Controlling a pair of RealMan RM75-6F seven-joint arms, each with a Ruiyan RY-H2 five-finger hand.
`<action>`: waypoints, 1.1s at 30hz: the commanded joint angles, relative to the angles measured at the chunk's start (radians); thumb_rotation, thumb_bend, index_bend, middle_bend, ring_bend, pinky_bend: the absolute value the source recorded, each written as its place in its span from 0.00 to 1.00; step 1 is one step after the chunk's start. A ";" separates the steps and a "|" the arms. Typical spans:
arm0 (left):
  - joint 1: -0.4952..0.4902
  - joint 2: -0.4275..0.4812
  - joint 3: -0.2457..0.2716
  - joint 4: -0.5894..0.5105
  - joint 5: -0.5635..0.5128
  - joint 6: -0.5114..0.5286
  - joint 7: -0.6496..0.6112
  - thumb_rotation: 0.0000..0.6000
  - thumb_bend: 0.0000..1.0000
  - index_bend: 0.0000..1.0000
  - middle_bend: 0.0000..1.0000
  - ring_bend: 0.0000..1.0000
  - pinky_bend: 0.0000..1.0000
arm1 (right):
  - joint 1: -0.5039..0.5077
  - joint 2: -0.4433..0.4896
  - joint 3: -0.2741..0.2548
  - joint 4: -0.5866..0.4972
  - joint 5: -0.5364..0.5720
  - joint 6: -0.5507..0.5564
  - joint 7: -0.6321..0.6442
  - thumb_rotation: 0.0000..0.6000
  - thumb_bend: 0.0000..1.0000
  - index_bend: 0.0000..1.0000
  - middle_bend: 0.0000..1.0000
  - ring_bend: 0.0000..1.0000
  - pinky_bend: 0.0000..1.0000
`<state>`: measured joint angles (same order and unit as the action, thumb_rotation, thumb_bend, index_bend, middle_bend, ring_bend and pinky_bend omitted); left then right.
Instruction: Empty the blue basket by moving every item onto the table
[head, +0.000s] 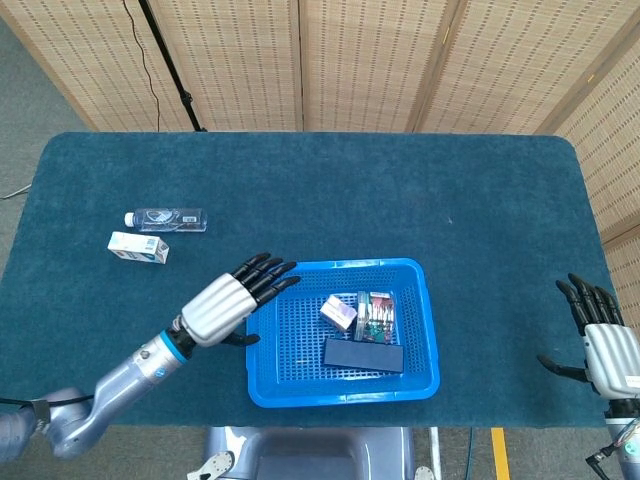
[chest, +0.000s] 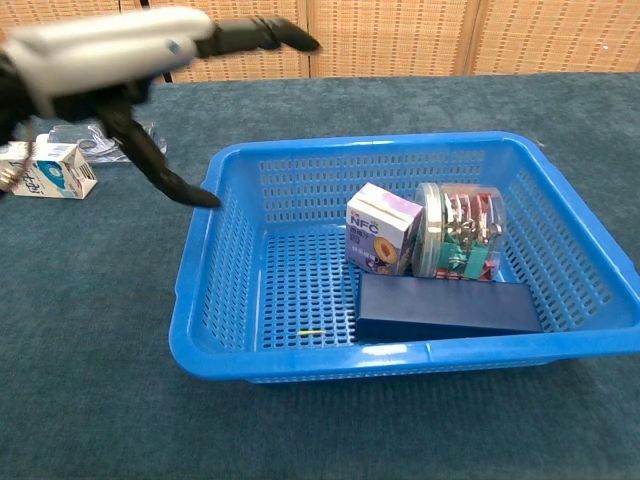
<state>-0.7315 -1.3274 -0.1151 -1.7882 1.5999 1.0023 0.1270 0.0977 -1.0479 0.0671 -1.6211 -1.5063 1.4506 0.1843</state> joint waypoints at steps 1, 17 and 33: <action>-0.075 -0.172 -0.046 -0.002 -0.207 -0.110 0.226 1.00 0.09 0.00 0.00 0.00 0.04 | 0.000 0.004 0.001 0.005 0.001 -0.001 0.012 1.00 0.00 0.00 0.01 0.00 0.00; -0.196 -0.417 -0.115 0.178 -0.510 -0.117 0.427 1.00 0.10 0.00 0.00 0.01 0.13 | 0.003 0.012 0.007 0.018 0.015 -0.013 0.048 1.00 0.00 0.00 0.01 0.00 0.00; -0.207 -0.546 -0.091 0.318 -0.483 0.002 0.467 1.00 0.15 0.43 0.35 0.44 0.44 | 0.005 0.019 0.008 0.024 0.013 -0.017 0.076 1.00 0.00 0.00 0.01 0.00 0.00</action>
<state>-0.9423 -1.8591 -0.2108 -1.4840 1.1122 0.9901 0.5859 0.1024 -1.0291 0.0754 -1.5971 -1.4927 1.4341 0.2606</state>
